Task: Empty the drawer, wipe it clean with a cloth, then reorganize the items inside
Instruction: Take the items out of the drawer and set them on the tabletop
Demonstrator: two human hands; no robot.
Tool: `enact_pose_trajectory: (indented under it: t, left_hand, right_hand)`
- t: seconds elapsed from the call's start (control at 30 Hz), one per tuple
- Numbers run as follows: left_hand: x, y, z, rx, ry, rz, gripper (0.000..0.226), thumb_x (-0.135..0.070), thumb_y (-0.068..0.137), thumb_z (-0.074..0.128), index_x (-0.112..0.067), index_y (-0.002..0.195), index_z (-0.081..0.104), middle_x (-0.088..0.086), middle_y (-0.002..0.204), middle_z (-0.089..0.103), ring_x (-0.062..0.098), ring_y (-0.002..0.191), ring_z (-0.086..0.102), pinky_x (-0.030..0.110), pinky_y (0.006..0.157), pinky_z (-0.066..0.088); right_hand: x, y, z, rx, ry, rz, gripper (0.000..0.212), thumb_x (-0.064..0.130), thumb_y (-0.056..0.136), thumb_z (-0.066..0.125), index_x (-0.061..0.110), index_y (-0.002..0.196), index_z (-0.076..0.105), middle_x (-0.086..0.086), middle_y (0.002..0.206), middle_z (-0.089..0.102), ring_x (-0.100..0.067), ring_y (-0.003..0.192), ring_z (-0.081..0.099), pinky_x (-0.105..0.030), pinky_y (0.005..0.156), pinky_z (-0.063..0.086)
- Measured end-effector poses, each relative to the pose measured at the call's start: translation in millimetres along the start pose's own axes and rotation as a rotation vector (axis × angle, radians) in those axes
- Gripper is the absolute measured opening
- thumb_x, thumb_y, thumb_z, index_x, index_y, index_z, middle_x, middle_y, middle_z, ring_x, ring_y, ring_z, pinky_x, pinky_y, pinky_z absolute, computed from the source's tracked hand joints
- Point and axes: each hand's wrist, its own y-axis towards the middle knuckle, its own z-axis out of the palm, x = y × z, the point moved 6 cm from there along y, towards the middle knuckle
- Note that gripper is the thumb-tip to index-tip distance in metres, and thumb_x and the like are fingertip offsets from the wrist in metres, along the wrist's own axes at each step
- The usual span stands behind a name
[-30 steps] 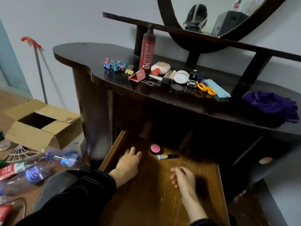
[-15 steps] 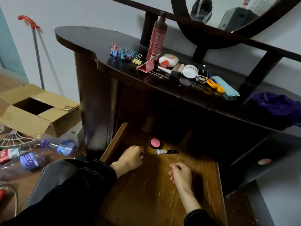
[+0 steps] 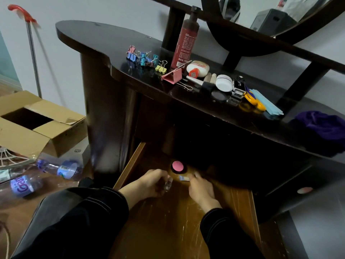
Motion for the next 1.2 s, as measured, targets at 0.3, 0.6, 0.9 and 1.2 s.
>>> enact_pose_trajectory:
  t: [0.3,0.6,0.9,1.2]
  left_hand:
    - [-3,-3,-1,-0.094,-0.086,-0.02,0.014,-0.007,0.088,0.05,-0.003,0.098,0.059,0.013,0.078,0.056,0.02,0.061,0.05,0.027,0.055,0.04]
    - [-24,-20,4,-0.217,0.168,0.365,0.019,-0.01,0.105,0.044,-0.007,0.122,0.052,0.017,0.091,0.062,0.025,0.055,0.065,0.037,0.05,0.056]
    - [-90,-170,105,0.011,0.755,1.29,0.024,-0.04,0.107,0.043,-0.038,0.128,0.053,-0.014,0.104,0.063,0.013,0.087,0.065,0.028,0.071,0.051]
    - [-256,-221,149,-0.181,0.563,1.564,0.018,-0.014,0.104,0.051,-0.012,0.122,0.055,-0.003,0.095,0.068,0.008,0.091,0.064,0.01,0.075,0.042]
  right_hand:
    - [-13,-36,2,-0.072,0.337,0.077,0.012,0.038,0.091,0.066,0.03,0.095,0.058,0.014,0.082,0.065,0.0,0.074,0.061,-0.018,0.058,0.044]
    - [4,-140,-134,-0.356,0.512,-0.245,0.007,0.037,0.097,0.057,0.037,0.096,0.051,0.017,0.076,0.05,-0.008,0.066,0.056,-0.018,0.048,0.042]
    - [-57,-159,-324,-0.908,0.754,-0.251,0.004,0.033,0.089,0.066,0.032,0.09,0.062,0.008,0.074,0.063,-0.013,0.063,0.06,-0.034,0.06,0.051]
    - [-92,-50,-322,-0.449,0.534,0.12,0.012,0.049,0.086,0.065,0.041,0.095,0.066,0.018,0.095,0.063,-0.014,0.093,0.06,-0.032,0.072,0.042]
